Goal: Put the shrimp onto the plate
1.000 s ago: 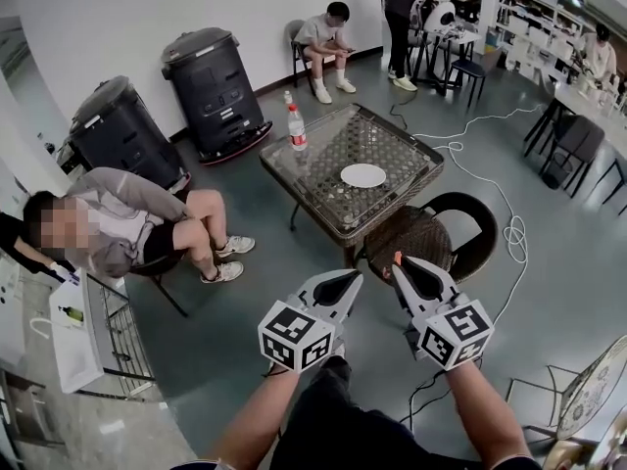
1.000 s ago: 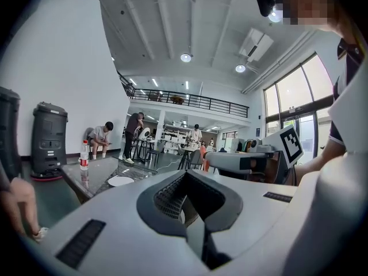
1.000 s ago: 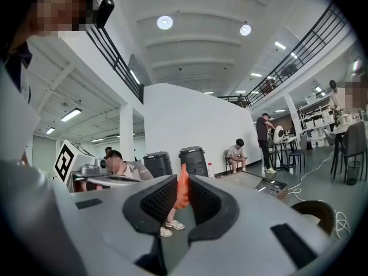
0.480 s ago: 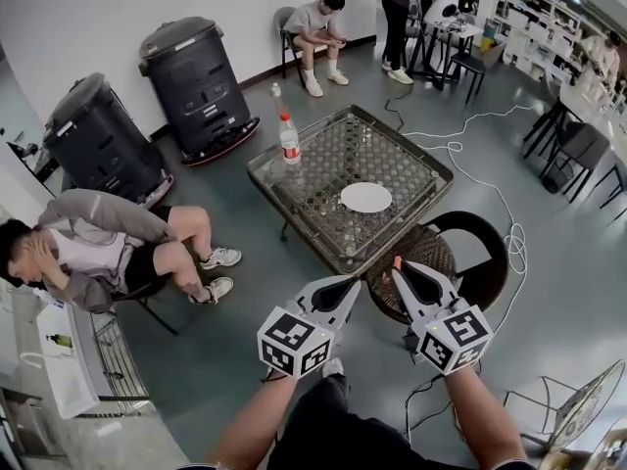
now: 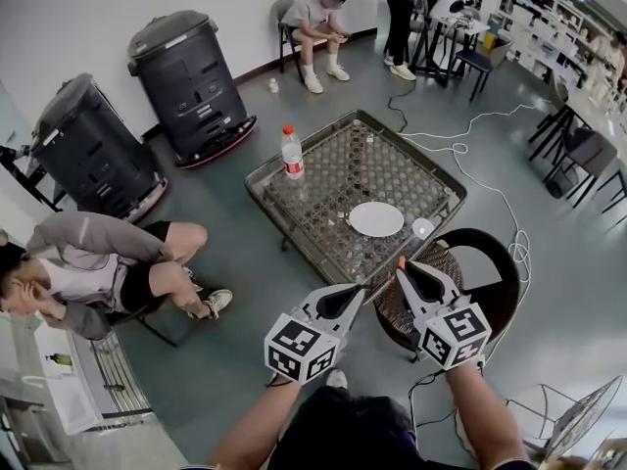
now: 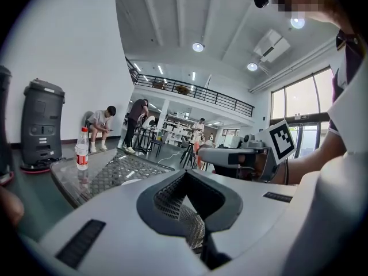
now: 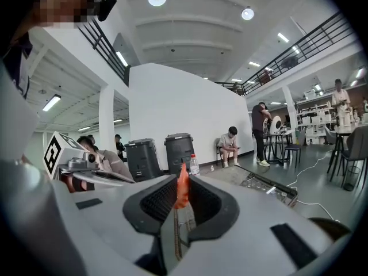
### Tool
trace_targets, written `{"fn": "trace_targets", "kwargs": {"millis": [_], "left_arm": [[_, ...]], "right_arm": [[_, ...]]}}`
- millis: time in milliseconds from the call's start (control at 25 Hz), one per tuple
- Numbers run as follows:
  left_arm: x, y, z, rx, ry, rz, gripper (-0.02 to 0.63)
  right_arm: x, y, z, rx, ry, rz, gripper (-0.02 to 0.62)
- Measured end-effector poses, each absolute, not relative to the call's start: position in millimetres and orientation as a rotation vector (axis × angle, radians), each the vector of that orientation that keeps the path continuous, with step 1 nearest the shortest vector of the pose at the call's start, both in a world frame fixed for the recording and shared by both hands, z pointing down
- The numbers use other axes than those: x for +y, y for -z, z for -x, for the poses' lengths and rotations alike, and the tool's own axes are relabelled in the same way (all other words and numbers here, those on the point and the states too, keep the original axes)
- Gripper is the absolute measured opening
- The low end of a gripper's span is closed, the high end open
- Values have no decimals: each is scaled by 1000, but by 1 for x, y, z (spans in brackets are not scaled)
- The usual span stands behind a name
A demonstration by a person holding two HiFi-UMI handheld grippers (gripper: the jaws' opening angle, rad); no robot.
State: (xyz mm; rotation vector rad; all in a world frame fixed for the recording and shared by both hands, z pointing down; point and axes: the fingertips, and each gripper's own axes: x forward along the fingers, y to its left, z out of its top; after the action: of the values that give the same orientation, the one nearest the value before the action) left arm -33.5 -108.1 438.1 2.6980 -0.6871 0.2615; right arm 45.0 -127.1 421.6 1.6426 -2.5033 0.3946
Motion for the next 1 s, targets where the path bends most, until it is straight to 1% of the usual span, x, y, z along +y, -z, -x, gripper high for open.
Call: {"fn": "trace_targets", "kwargs": {"millis": [320, 720, 1000], "left_arm": [[-152, -456, 24, -697, -301, -2666, 9], [-212, -494, -1, -792, -362, -2565, 9], [-241, -529, -12, -851, -450, -2483, 9]], "right_arm": [[-186, -452, -66, -2432, -443, -1620, 66], [-269, -528, -101, -2341, -611, -1484, 66], [-318, -605, -121, -2228, -682, -1364, 66]]}}
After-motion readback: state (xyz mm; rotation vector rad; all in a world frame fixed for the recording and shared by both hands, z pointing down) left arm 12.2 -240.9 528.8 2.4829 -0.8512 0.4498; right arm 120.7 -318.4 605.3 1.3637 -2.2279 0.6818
